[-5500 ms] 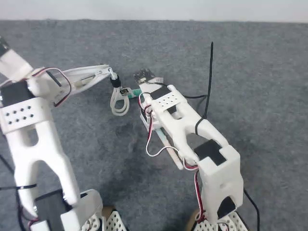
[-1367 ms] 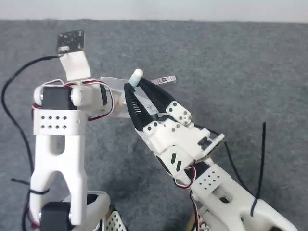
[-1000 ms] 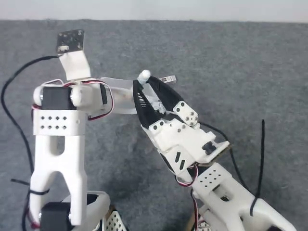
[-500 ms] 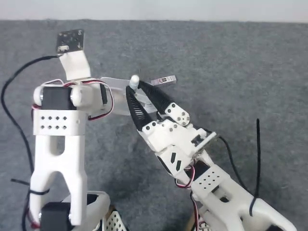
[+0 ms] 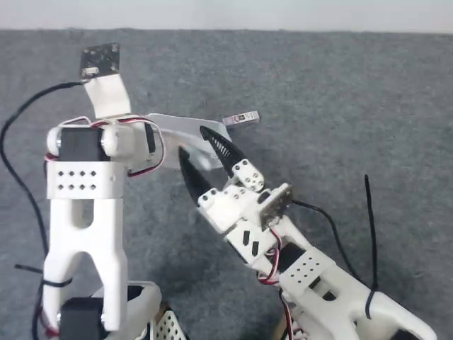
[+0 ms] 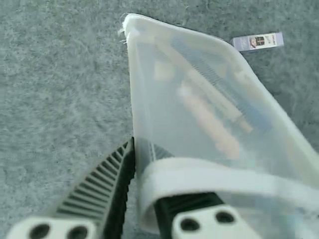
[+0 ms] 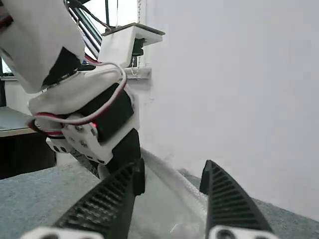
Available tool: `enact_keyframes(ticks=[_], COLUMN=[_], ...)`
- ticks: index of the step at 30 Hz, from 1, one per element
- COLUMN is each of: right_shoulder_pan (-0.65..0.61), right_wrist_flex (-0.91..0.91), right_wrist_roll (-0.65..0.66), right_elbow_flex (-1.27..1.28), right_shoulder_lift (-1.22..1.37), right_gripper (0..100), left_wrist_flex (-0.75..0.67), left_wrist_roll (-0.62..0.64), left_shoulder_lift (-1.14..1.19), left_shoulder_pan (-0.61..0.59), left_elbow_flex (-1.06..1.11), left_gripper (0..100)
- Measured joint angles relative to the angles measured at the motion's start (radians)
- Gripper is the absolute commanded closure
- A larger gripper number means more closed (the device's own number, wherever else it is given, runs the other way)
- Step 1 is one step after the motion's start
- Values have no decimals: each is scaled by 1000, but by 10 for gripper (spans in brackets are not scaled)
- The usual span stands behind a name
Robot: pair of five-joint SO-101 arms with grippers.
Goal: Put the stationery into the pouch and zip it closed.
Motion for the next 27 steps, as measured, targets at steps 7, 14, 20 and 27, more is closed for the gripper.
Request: enact_keyframes(ticks=[7,14,20,27], right_shoulder_pan=[0,86,181,204], right_wrist_flex=[44,443,939,1062], right_wrist_roll=[3,-87,-253,-270], right_elbow_flex=[6,-23,-218,-318], right_shoulder_lift=[-69,-351,-477,-384], right_gripper=[838,837,836,838], left_wrist_flex=[0,0,-21,-38], left_wrist_roll=[0,0,2,60], left_shoulder_lift=[0,0,0,0], left_shoulder_pan=[-15,-23,-107,-193], left_elbow_flex=[0,0,0,0], left_gripper=[988,988,988,988])
